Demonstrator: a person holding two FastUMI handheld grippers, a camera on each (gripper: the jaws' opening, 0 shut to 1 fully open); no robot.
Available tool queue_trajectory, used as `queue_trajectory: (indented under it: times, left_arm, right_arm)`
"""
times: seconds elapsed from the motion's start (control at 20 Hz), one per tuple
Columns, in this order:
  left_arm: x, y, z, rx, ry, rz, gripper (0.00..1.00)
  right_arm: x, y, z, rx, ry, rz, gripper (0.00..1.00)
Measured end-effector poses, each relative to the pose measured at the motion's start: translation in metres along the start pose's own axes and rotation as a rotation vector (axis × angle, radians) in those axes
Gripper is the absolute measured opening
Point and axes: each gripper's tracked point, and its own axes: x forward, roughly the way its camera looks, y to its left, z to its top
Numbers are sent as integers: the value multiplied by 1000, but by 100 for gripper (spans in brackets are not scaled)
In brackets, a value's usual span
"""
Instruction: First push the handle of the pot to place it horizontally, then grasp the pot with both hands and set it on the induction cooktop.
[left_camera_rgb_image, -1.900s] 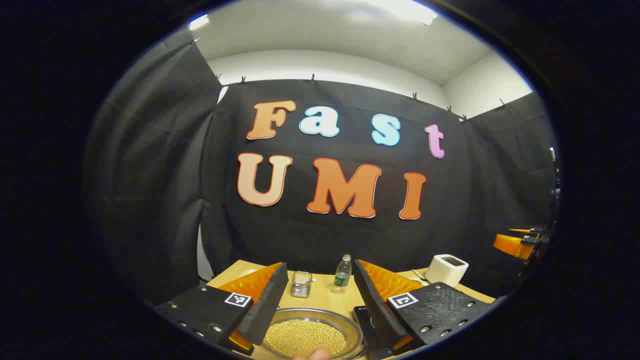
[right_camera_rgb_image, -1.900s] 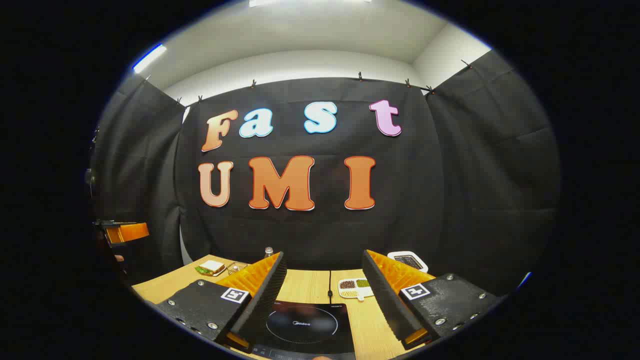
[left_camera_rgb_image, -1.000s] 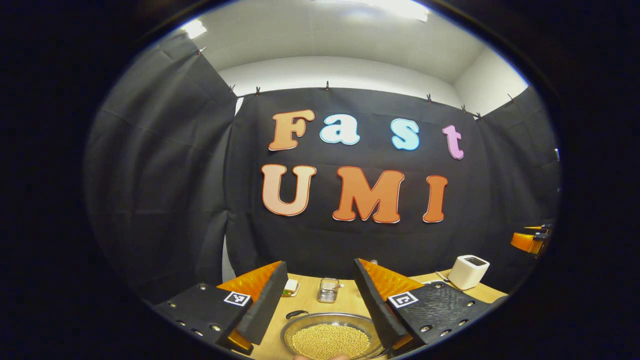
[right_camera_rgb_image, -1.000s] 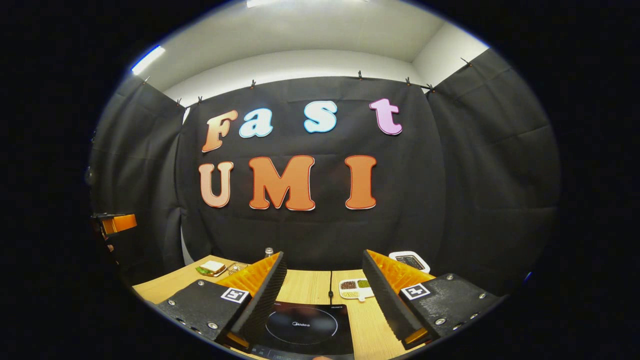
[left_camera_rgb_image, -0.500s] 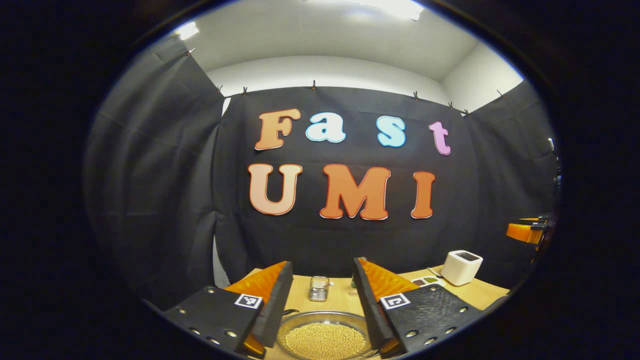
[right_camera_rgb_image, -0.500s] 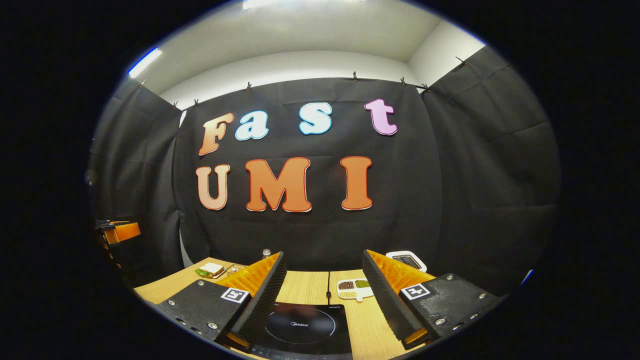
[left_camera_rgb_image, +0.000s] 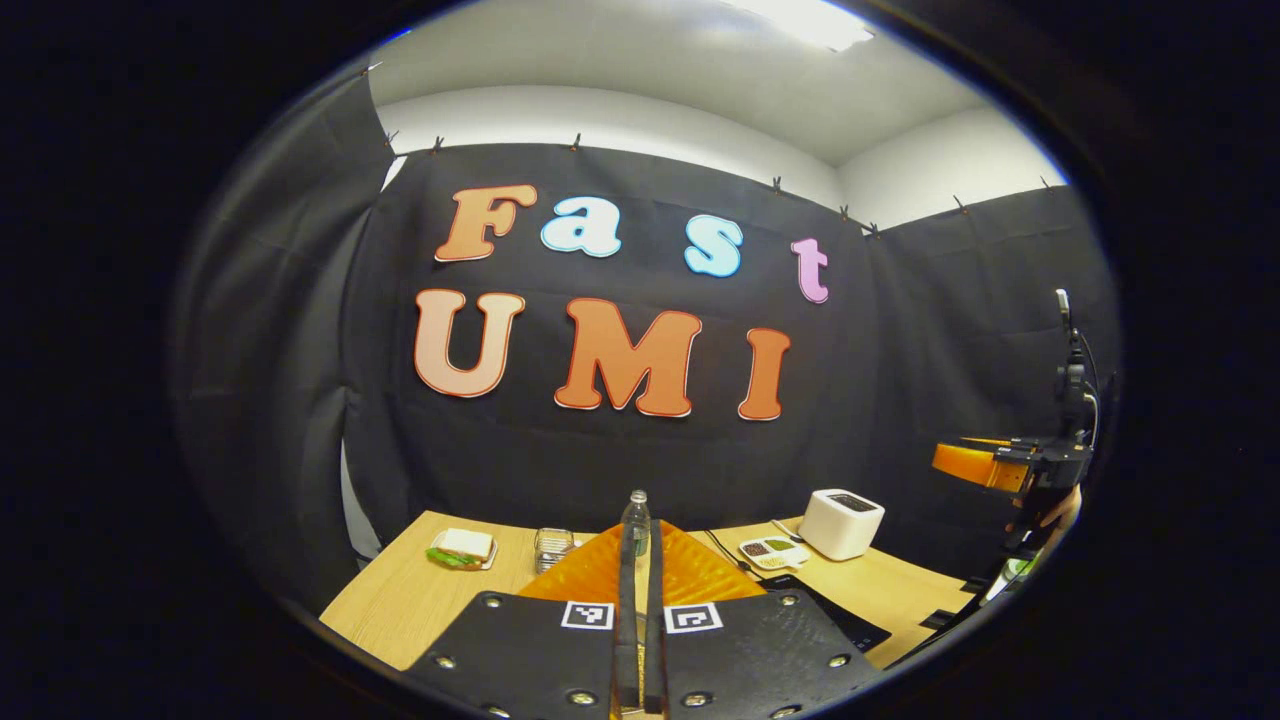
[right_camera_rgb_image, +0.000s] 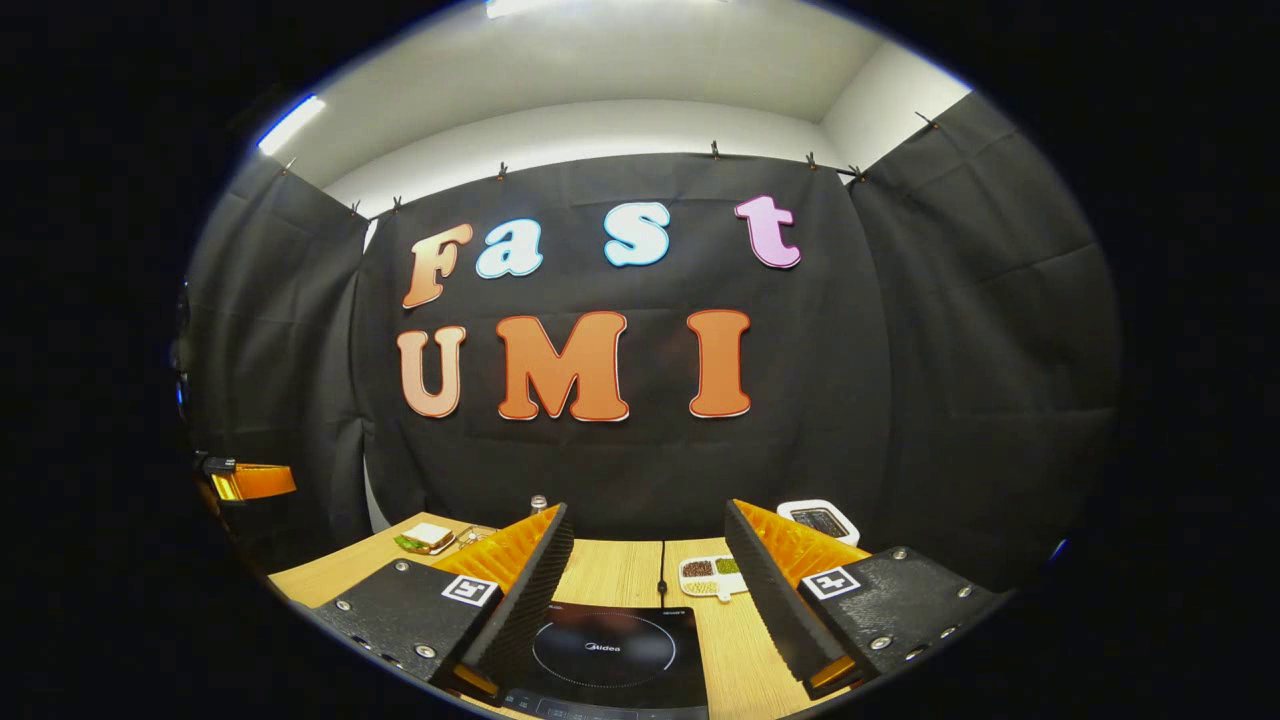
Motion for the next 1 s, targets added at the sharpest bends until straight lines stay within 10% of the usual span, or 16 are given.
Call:
queue_trajectory:
  times: [1.0]
  left_arm:
    - [-37, -10, -200, -71, 406, -36, 2]
  right_arm:
    - [6, -8, -9, -4, 6, -26, 95]
